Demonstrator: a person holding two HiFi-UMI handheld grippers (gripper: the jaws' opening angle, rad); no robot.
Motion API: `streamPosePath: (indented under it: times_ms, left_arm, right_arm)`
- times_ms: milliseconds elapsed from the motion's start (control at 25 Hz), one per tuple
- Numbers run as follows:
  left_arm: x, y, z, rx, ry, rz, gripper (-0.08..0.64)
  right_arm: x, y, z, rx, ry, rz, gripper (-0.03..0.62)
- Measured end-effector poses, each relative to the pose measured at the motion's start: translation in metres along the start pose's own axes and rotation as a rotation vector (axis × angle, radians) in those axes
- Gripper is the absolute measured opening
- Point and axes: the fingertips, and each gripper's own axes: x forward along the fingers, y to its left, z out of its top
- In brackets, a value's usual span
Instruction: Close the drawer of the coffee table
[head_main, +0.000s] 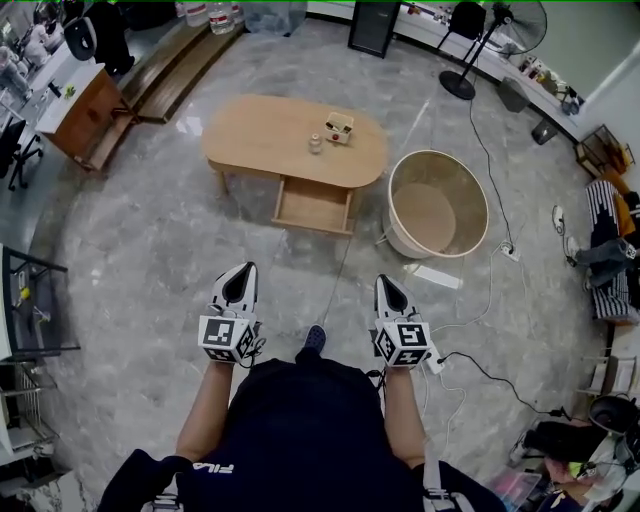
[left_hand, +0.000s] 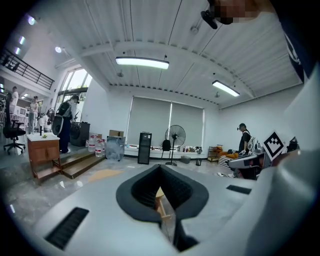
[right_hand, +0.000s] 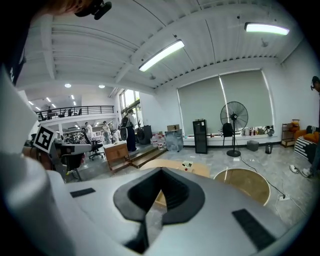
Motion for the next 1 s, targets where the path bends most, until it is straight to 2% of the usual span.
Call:
streamPosePath:
  times_ms: [440,760,1000]
  left_arm:
    - [0.039,-0.011,0.018,0.022,-0.015,0.05,0.025]
    - [0.045,-0.009,0.008,0.011,-0.002,0.077,0.025]
    - [0.055,-0.007,0.02,0.026,-0.017,0.075,0.025]
  right_arm:
    - [0.029,-0.042,0.015,0.009,-0.005,0.031,0.026]
    - [0.045,-0.043,0.01,0.006,0.011,0.068,0.026]
    - [0.052,-0.047,0.017,0.016,-0.004,0.069,0.026]
